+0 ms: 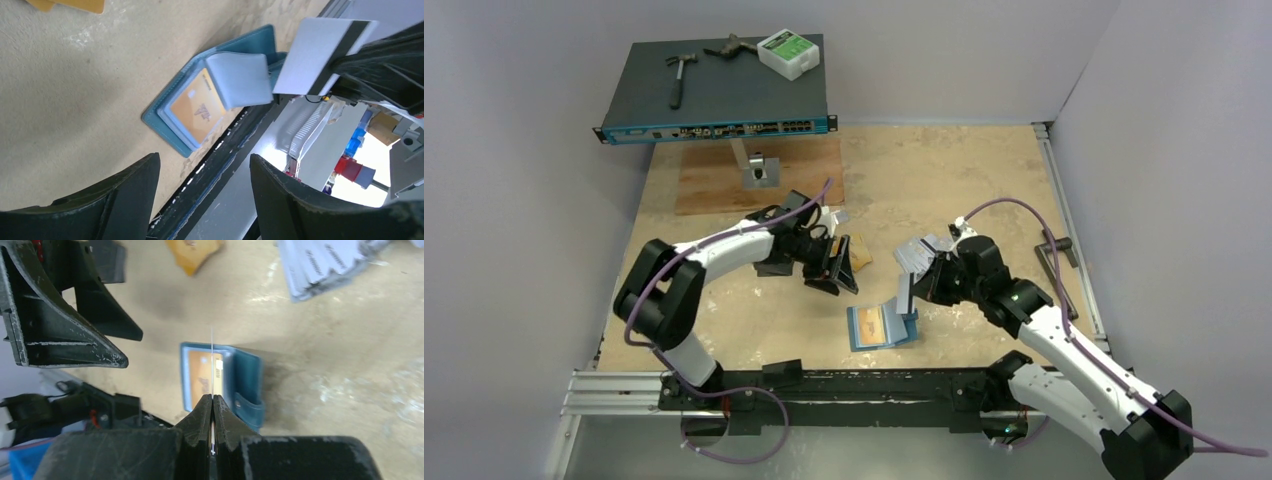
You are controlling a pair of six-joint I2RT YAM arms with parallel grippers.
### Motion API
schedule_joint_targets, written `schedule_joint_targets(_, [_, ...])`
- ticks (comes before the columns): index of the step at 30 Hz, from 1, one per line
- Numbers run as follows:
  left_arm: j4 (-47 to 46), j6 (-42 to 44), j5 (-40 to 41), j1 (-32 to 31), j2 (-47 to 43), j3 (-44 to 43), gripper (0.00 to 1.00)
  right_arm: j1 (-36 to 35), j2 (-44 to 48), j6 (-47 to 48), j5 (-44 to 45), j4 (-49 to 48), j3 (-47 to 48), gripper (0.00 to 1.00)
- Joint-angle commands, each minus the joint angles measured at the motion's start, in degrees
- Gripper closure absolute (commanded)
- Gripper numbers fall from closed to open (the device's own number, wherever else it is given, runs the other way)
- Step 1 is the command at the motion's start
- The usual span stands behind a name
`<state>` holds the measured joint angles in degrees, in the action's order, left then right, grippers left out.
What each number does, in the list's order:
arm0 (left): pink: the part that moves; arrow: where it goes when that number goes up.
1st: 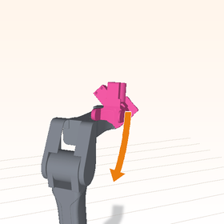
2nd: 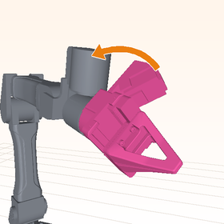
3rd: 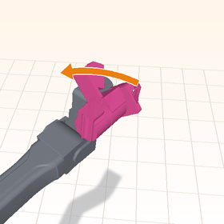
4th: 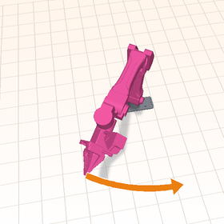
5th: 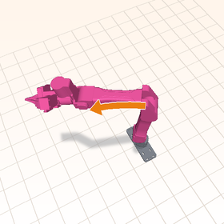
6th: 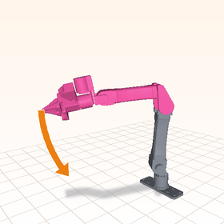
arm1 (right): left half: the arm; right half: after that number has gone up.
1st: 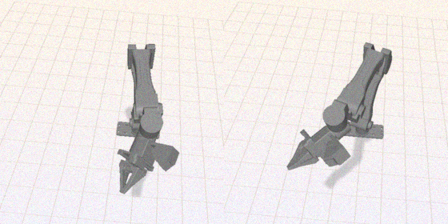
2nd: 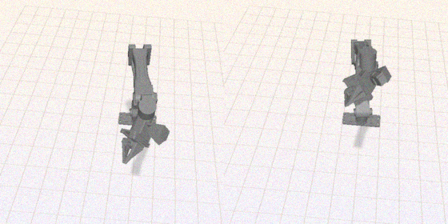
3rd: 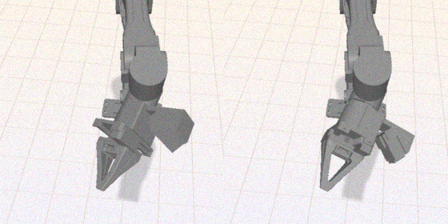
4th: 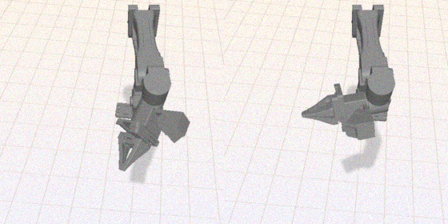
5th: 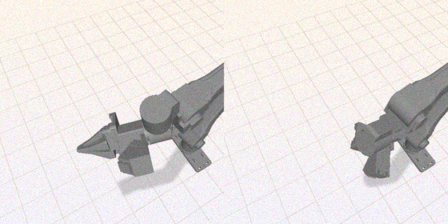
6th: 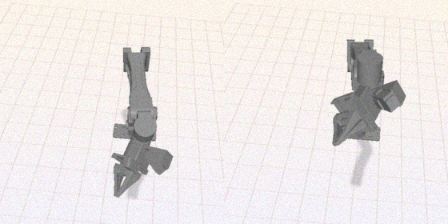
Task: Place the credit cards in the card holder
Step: Pick up the credit card from the storage box, then insert the credit card into the card holder.
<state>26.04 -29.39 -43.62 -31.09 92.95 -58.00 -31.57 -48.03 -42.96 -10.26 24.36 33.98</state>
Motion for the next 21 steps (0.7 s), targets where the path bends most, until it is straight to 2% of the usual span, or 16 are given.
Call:
schedule_joint_targets(1, [-1.1, 0.3, 0.7, -1.8, 5.4, -1.0, 0.36, 0.1, 1.6, 2.5, 6.9, 8.0, 2.2, 1.0])
schedule_joint_targets(11, [-1.8, 1.5, 0.5, -3.1, 8.6, -1.3, 0.39, 0.0, 1.0, 4.0, 5.4, 8.5, 2.2, 1.0])
schedule_joint_targets(21, [0.0, 2.3, 1.8, -3.1, 8.9, -2.6, 0.42, -0.1, 4.8, 4.8, 4.2, 7.8, 3.6, 1.0])
